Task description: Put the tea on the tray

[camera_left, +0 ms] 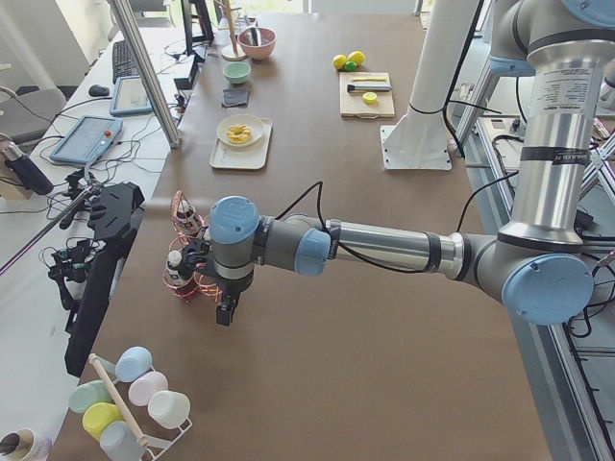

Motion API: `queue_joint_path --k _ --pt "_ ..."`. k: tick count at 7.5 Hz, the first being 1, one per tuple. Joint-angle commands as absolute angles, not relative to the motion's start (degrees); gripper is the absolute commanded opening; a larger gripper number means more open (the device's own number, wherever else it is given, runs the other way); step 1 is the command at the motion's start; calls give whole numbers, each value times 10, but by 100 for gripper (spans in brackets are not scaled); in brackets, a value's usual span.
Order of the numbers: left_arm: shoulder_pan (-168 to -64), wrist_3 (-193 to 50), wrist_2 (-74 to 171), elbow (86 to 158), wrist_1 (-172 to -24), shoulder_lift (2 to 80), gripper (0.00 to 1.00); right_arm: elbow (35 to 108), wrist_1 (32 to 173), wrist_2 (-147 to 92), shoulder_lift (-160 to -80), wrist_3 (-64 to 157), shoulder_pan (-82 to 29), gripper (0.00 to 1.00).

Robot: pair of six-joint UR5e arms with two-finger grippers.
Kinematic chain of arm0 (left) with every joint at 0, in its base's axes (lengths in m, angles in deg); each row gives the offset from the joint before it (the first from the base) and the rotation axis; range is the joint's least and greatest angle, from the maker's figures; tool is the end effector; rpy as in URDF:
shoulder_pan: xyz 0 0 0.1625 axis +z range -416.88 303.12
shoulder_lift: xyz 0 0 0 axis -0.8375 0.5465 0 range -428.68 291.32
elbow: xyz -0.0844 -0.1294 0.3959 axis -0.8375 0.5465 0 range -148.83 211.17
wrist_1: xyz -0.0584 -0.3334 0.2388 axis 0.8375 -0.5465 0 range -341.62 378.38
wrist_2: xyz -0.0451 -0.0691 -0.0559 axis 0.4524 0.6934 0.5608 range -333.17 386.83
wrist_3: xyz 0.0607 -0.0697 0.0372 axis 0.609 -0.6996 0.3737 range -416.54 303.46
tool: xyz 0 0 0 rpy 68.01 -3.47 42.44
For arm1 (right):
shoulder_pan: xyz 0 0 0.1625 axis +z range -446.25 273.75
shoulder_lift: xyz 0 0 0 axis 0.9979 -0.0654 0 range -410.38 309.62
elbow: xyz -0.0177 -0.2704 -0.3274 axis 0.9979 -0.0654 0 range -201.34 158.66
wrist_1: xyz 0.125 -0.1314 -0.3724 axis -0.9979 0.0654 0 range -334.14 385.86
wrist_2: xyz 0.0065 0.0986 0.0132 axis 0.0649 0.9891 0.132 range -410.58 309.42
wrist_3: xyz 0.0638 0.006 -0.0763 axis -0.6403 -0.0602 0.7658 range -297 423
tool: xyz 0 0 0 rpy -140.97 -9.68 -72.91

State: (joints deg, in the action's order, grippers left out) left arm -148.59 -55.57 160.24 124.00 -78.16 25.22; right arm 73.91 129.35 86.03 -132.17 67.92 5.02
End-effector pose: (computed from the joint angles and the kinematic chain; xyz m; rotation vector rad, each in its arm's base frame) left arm -0.0807 -0.5299 0.5881 0.2380 0.7488 0.0753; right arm 0.0730 -0.5403 0.5602 0.0436 -0.8125 -0.0599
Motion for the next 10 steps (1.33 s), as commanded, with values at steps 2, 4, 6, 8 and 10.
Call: queue_joint_path --k 2,4,6,8,10 --pt "-1485 -557 1603 1243 -782 253 98 740 1293 860 -1323 679 50 100" --pt "-1485 -557 1603 1238 -780 248 98 745 1294 864 -1323 678 51 100" --pt "-1485 -557 1599 1236 -780 247 98 752 1293 866 -1334 681 66 100" --pt "-1485 -557 1602 1239 -780 249 98 770 1299 869 -1346 679 65 100" --pt "-1484 -560 1603 1243 -781 246 98 770 1298 867 -1344 679 66 100"
